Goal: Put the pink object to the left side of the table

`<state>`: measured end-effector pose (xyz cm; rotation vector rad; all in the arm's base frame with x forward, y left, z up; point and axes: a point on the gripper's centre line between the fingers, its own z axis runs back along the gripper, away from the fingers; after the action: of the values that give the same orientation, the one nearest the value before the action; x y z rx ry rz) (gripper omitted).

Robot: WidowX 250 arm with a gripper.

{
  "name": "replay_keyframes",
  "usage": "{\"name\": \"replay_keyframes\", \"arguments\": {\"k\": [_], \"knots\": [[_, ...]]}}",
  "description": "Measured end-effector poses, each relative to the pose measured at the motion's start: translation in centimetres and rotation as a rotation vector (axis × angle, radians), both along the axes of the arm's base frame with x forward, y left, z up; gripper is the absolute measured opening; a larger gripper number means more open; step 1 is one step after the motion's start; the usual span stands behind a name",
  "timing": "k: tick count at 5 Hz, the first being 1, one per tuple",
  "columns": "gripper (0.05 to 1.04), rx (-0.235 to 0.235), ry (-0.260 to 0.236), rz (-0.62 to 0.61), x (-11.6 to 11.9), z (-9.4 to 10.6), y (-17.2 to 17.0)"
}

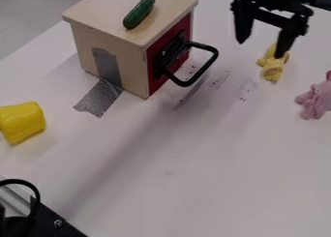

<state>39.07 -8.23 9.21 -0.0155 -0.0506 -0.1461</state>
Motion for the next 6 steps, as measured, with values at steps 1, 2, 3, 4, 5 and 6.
{"name": "replay_keyframes", "arguments": {"k": [1,2,3,4,5,6], "knots": [[0.997,-0.019,0.034,-0.035,0.5,-1.5,-3.9],[0.997,-0.032,0.085,-0.04,0.7,-3.3,-6.6],[0.997,-0.015,0.139,-0.03,0.7,-5.6,-7.4],[0.961,0.031,0.201,-0.027,1.0,-8.3,-7.1],[0.687,0.056,0.204,-0.027,1.4,-9.1,-6.8],[0.389,0.072,0.2,-0.036,1.3,-9.2,-6.9]]}}
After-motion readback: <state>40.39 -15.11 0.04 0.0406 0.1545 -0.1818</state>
